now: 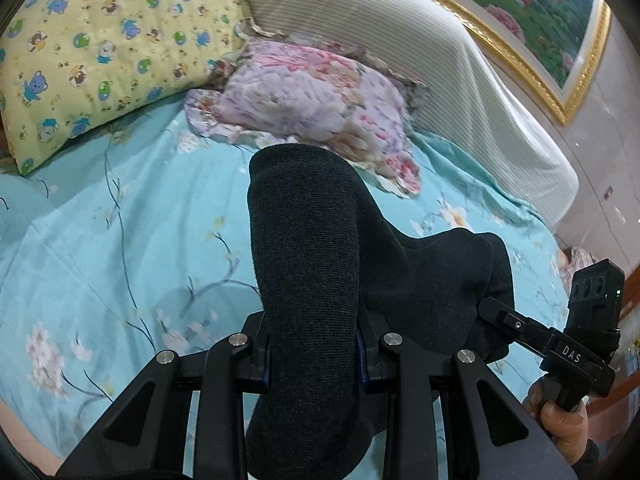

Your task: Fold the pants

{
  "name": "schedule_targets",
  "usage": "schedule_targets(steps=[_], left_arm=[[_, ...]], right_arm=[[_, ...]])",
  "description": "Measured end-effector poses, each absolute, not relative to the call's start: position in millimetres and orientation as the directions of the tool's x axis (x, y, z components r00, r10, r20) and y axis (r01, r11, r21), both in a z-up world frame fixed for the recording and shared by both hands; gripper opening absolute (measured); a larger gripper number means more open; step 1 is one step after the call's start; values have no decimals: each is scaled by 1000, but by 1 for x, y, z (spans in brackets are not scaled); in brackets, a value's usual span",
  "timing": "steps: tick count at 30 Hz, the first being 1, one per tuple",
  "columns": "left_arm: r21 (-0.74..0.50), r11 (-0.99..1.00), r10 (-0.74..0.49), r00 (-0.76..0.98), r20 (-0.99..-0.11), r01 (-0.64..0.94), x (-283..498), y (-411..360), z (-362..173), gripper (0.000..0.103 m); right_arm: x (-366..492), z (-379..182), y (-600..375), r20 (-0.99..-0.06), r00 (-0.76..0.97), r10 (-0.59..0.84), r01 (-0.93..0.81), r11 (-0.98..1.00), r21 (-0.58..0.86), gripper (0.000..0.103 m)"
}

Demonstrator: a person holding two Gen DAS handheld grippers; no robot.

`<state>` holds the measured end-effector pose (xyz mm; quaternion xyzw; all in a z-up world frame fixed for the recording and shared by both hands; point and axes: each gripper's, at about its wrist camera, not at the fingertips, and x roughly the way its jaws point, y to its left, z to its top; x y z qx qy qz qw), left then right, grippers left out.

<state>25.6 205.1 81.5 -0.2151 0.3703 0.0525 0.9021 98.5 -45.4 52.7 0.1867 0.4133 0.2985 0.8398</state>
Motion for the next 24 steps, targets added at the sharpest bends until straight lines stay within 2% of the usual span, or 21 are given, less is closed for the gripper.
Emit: schedule_targets(steps=[6,24], left_arm=[[-334,899,-30,718,-695,-285,47,226,81,29],[-330,900,-41,698,-715,-284,120,256,56,29]], right_arm=[[126,52,-24,-578,464,671,-376,740,557,46],[193,24,-5,-579,480,659,-350,749,562,46]])
